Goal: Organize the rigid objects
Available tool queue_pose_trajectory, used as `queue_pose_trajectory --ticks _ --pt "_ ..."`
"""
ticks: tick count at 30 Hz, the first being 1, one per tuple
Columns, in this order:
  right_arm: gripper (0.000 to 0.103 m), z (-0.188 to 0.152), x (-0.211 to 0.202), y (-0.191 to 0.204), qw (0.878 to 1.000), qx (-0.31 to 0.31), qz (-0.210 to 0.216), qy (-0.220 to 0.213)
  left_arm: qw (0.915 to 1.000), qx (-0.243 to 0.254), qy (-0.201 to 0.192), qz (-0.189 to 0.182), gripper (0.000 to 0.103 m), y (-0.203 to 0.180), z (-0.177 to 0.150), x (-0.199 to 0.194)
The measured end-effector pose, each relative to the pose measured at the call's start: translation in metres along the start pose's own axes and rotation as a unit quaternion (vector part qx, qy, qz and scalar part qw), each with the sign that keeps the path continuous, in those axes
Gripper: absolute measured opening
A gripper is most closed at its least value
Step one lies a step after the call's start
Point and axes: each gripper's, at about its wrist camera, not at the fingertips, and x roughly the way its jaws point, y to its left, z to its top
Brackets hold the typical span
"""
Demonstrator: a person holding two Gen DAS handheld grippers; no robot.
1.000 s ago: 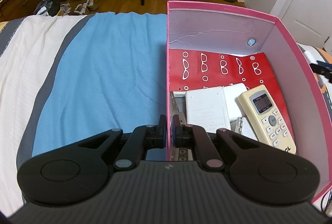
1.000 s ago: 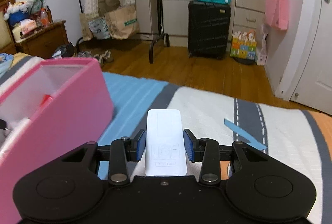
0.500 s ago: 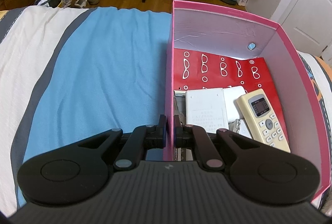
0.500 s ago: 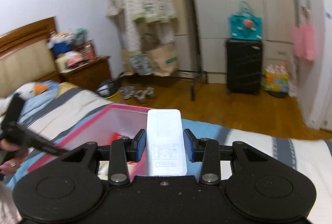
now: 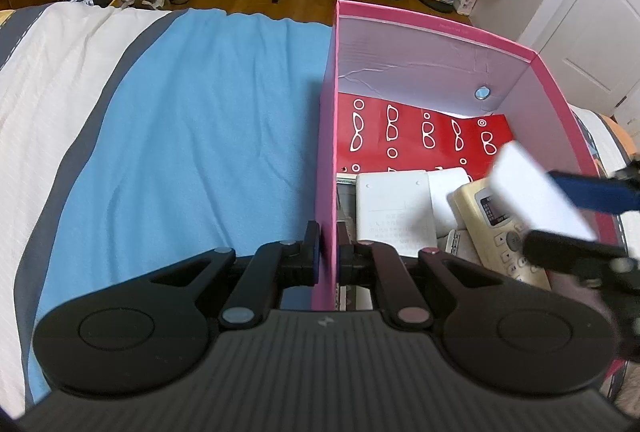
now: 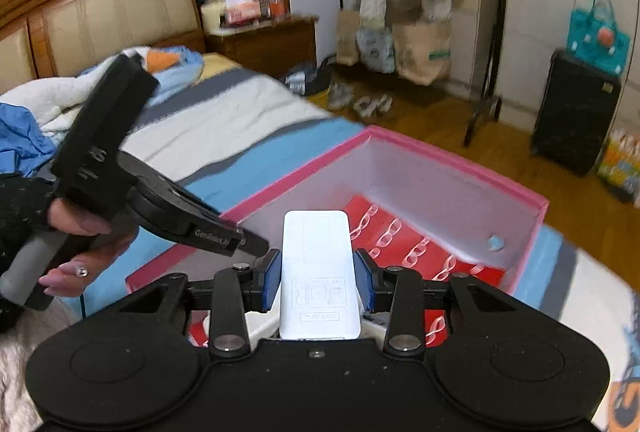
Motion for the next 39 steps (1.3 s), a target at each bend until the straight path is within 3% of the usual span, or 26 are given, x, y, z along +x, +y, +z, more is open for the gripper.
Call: queue_pose_trajectory --ticks 5,10,14,19,21,28,39 --pt "0.044 -0.001 0.018 -0.002 0.999 0.014 -0.033 0.036 1.0000 -0.001 0.000 -0.004 0.006 0.002 0.000 0.000" --pt "0.044 0.017 0.026 -0.017 0.998 0.015 -0.038 0.052 1.0000 0.000 0.000 -0.004 0.007 0.003 0.001 0.001" --pt "0.044 0.033 0.043 -0.021 0.994 -0.050 -0.079 0.063 1.0000 -0.001 0.000 -0.004 0.007 0.003 0.001 0.001" --pt "0.045 0.038 0.070 -0.030 0.988 -0.107 -0.079 0.079 0.9999 -0.005 0.001 -0.009 0.007 0.005 0.003 0.002" --pt "0.050 0.035 0.072 -0.033 0.985 -0.109 -0.112 0.074 0.9999 -0.005 0.000 -0.011 0.007 0.006 0.003 0.003" --pt "0.053 0.028 0.030 -0.046 0.991 -0.012 -0.126 0.030 0.9999 -0.005 0.000 -0.013 0.008 0.007 0.002 0.004" --pt "0.054 -0.002 -0.030 -0.040 0.993 0.094 -0.068 0.003 1.0000 -0.003 0.001 -0.001 0.008 0.001 0.000 0.000"
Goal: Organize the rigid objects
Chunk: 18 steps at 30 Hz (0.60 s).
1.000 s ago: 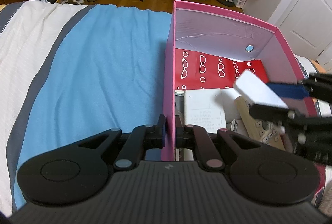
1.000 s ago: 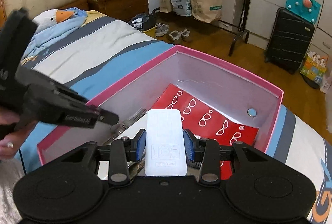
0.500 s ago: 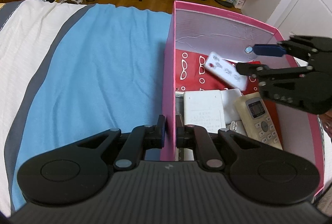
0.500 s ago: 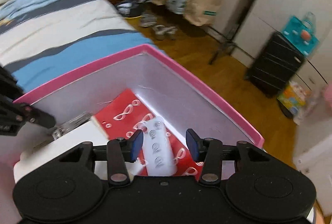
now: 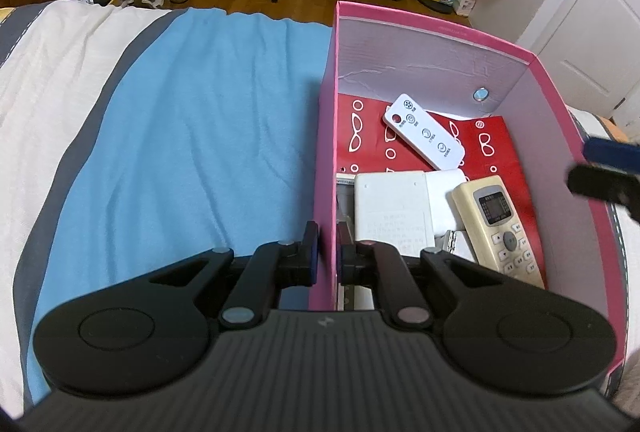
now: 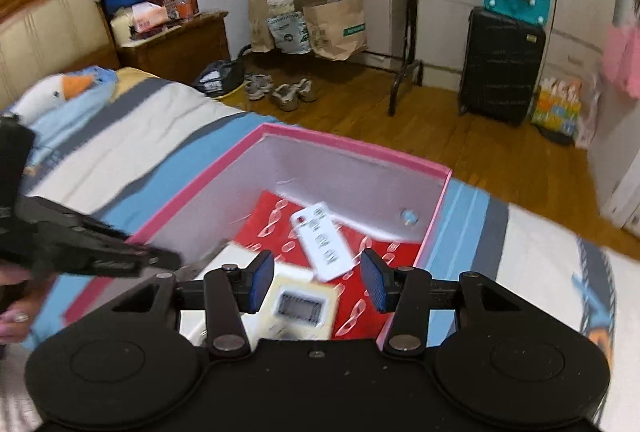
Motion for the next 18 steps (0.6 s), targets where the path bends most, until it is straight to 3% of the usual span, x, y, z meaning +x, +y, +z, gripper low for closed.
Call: queue_pose_trajectory --ticks 8,14,18 --pt "0.054 -0.014 -0.050 0.016 0.999 -0.010 0.002 -0.030 0.9999 0.001 -0.011 0.012 0.008 -0.008 -0.003 -0.019" --pt "0.055 -0.030 -0.090 0.018 0.995 0.010 -0.056 -0.083 0.9987 0.013 -0.038 0.033 0.009 -0.020 -0.023 -0.058" --pt "0.055 -0.041 -0.111 0.013 0.993 0.037 -0.058 -0.092 0.9974 0.019 -0.051 0.048 0.014 -0.032 -0.028 -0.086"
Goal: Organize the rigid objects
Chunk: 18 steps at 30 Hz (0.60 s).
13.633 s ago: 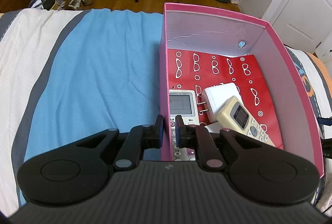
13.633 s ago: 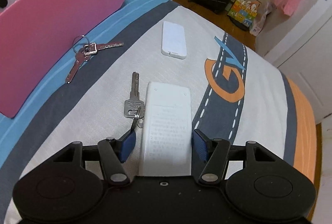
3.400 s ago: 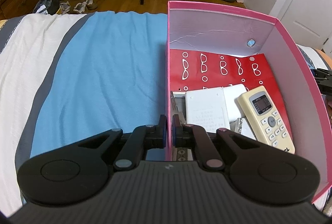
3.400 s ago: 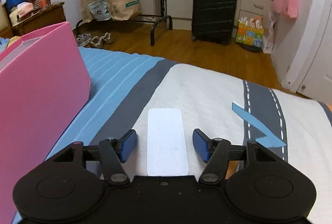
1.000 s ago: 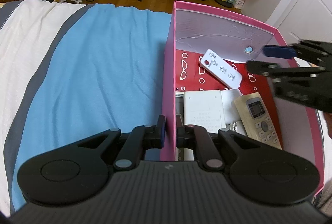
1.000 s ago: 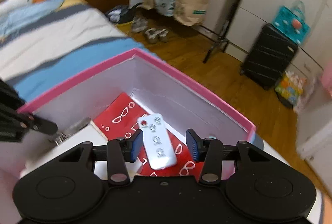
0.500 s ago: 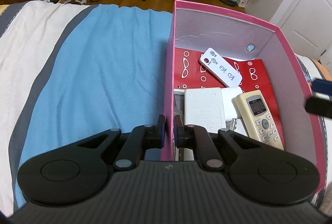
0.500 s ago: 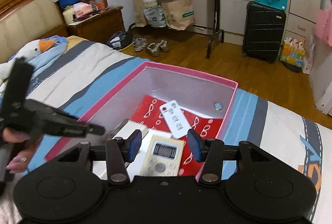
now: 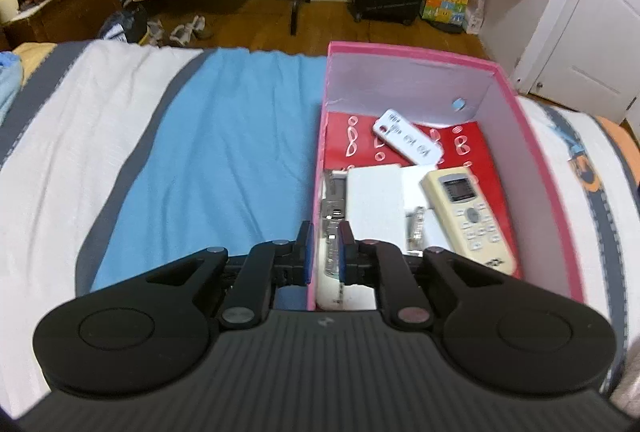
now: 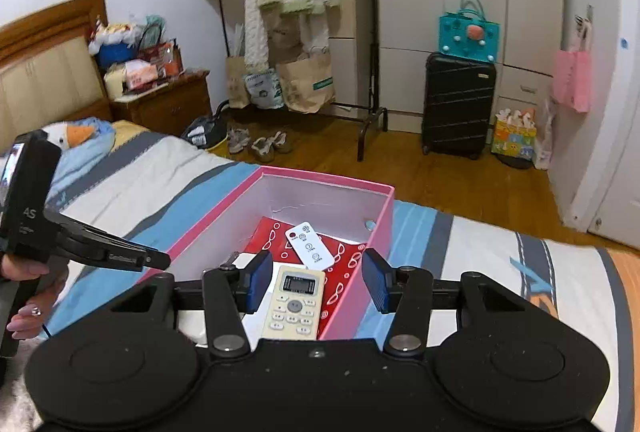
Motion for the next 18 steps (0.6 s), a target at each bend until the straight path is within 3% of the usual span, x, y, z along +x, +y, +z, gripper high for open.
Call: queue_pose_trajectory --ticks 6,18 --pt "0.060 -0.010 -0.028 -0.019 1.000 0.028 -0.011 0.003 0.9997 0.024 0.003 -0.005 0.043 -0.028 -0.004 -0.045" --pt "0.066 -0.034 -0.080 -0.024 0.999 0.015 0.022 -0.025 0.9972 0.069 -0.004 -0.026 0.044 -0.085 -0.031 -0.102"
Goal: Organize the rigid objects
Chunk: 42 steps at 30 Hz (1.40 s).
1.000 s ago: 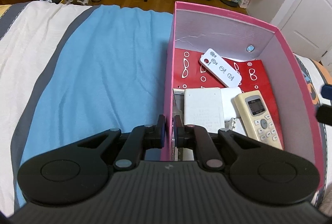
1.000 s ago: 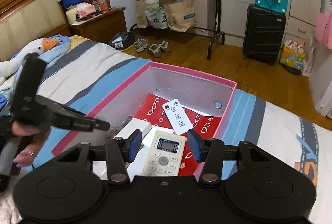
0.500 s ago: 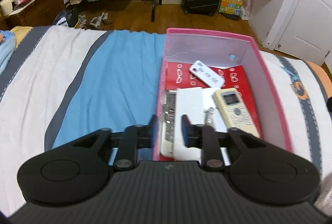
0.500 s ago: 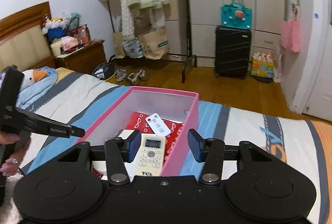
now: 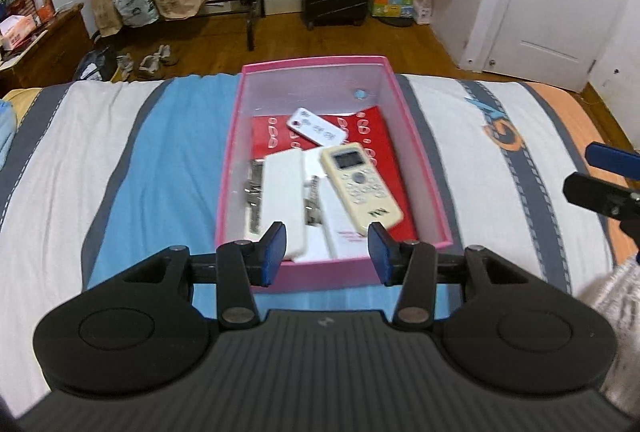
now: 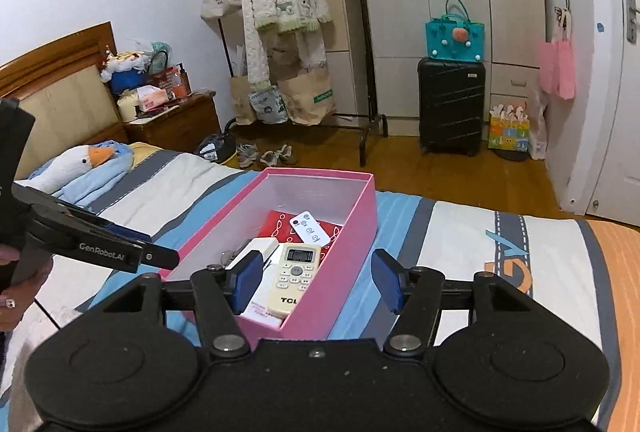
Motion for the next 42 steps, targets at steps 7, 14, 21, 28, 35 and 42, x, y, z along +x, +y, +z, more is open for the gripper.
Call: queue_pose_trajectory --ticks 7,14,21,28,35,42 --pt "0.072 -0.014 -0.025 -0.002 1.000 -0.002 -0.026 -0.012 0.9999 0.008 -0.005 -0.013 0.049 -0.031 -0.016 -0.017" --pt "0.092 -0.028 -0.031 -0.001 0.997 -0.017 -0.072 -0.009 0.9999 0.006 -0.015 -0.007 0.051 -0.050 -0.028 -0.027" --pt "0.100 -0.035 -0.033 -0.002 0.993 0.006 -0.115 0.007 0.9998 -0.003 -0.018 -0.001 0.056 -0.056 -0.039 -0.032" --pt "0.100 -0.043 -0.042 -0.004 0.992 0.015 -0.124 0.011 0.9992 0.009 -0.037 0.010 0.078 -0.062 -0.056 -0.042" --pt "0.100 -0.045 -0.054 -0.004 0.992 0.035 -0.122 -0.020 0.9993 0.002 -0.029 0.022 0.094 -0.067 -0.067 -0.040" --pt "0.100 -0.046 -0.058 0.000 0.989 0.046 -0.135 -0.024 0.9991 -0.008 -0.017 0.039 0.097 -0.066 -0.066 -0.038"
